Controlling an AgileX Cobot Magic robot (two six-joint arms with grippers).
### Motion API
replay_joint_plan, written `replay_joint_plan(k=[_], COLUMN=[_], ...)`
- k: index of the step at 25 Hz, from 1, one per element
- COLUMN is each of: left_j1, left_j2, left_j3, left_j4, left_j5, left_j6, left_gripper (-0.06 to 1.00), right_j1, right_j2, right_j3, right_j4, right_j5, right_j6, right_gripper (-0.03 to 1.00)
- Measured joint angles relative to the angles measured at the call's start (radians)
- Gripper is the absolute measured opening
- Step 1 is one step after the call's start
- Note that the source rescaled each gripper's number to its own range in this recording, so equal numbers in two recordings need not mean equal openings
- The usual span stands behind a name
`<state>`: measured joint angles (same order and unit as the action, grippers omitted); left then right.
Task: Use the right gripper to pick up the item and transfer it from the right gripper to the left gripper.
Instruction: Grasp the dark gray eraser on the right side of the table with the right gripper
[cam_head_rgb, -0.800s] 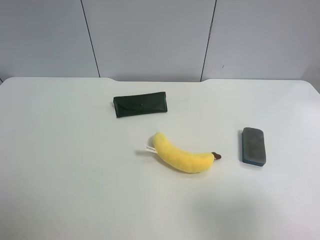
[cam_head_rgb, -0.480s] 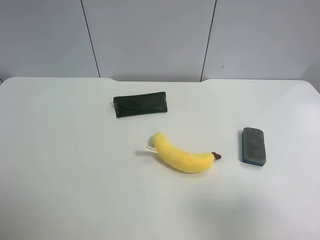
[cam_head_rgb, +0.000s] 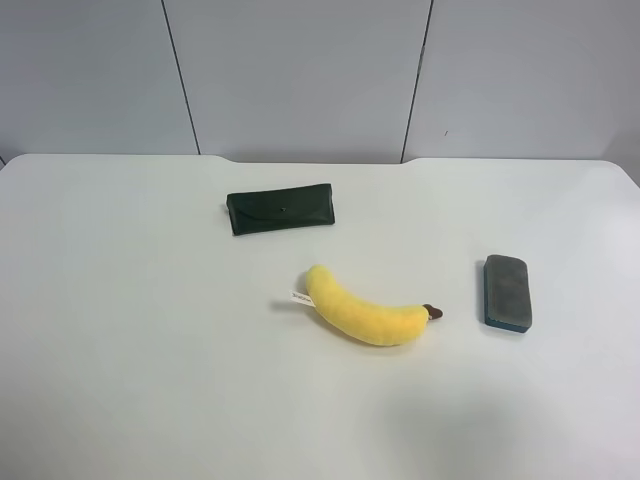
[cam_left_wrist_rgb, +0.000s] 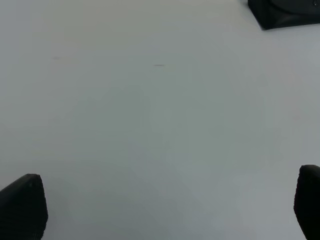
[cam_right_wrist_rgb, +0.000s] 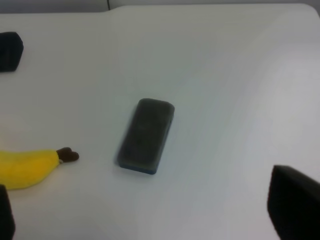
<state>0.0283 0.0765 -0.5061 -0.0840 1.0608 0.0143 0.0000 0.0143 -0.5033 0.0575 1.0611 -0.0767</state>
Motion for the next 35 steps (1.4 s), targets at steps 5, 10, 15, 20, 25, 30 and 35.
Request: replay_joint_plan(k=[5, 10, 15, 20, 25, 30, 35], left_j1=[0.0, 0.0, 0.0, 0.0, 0.0, 0.0, 0.0], left_j2=[0.0, 0.0, 0.0, 0.0, 0.0, 0.0, 0.0], left_j3=[0.0, 0.0, 0.0, 0.0, 0.0, 0.0, 0.0], left_j4=[0.0, 0.0, 0.0, 0.0, 0.0, 0.0, 0.0], left_j5=[0.0, 0.0, 0.0, 0.0, 0.0, 0.0, 0.0], left_j6=[0.0, 0.0, 0.0, 0.0, 0.0, 0.0, 0.0], left_gripper=[1.0, 1.0, 1.0, 1.0, 1.0, 1.0, 1.0], right_j1=[0.0, 0.001, 0.032, 0.039, 0.039, 0.039, 0.039], right_j2=[0.05, 0.22, 0.393, 0.573, 0.766, 0.947, 1.139], right_j3=[-0.001, -0.077, -0.163, -0.192, -0.196, -0.196, -0.242], right_j4=[0.0, 0.001, 0.0, 0.0, 0.001, 0.001, 0.001], right_j5=[0.009, 0.043, 0.017, -0.005, -0.023, -0.057, -0.074], right_j6=[0.001, 0.003, 0.037, 0.071, 0.091, 0.096, 0.096], right_gripper=[1.0, 1.0, 1.0, 1.0, 1.0, 1.0, 1.0])
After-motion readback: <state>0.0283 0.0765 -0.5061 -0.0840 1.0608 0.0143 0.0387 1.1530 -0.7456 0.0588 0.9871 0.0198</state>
